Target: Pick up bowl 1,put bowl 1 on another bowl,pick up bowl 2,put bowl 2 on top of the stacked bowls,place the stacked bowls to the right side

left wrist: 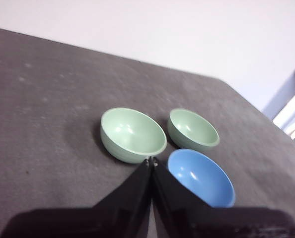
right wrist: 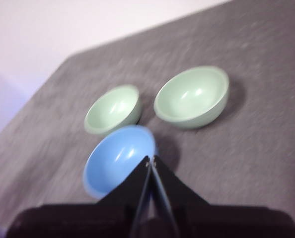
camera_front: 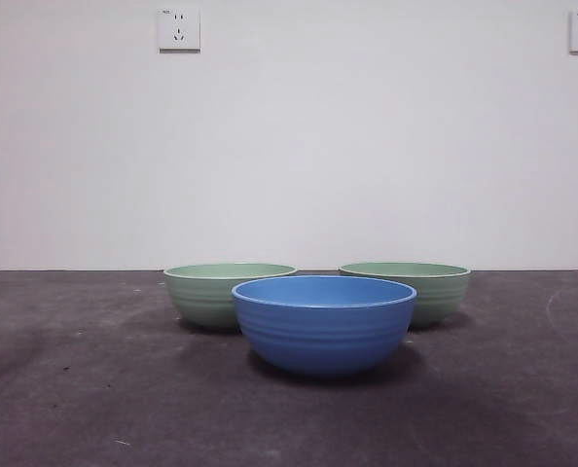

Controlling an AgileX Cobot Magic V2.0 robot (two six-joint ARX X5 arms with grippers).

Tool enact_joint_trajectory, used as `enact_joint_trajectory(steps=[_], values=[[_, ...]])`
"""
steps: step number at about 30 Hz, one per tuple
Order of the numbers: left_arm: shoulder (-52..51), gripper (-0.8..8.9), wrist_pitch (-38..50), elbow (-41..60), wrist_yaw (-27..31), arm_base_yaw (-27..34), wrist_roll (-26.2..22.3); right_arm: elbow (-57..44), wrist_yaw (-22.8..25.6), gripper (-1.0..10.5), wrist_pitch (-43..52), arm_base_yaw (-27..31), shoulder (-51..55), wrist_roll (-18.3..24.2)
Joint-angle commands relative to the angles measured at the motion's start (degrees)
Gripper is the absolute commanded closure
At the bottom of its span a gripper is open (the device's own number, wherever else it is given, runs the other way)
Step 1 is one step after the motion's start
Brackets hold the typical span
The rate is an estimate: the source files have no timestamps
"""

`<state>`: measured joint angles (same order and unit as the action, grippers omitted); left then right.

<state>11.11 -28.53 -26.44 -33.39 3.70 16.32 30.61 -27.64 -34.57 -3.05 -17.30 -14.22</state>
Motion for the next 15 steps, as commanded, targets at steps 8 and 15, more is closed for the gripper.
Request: enact_joint_trajectory(steps=[8,15], values=[[12.3,8.21,-15.7,-12.7,-9.0,0.0,-14.0,18.3,-4.0,9.6,-21.5,-1.5,-12.4,18.2],[17.0,8.21,-28.3,-19.8,-8.4,-1.2,-23.4,24.0,-3.9,9.6,-32.5,-2.2,-19.3,24.5]])
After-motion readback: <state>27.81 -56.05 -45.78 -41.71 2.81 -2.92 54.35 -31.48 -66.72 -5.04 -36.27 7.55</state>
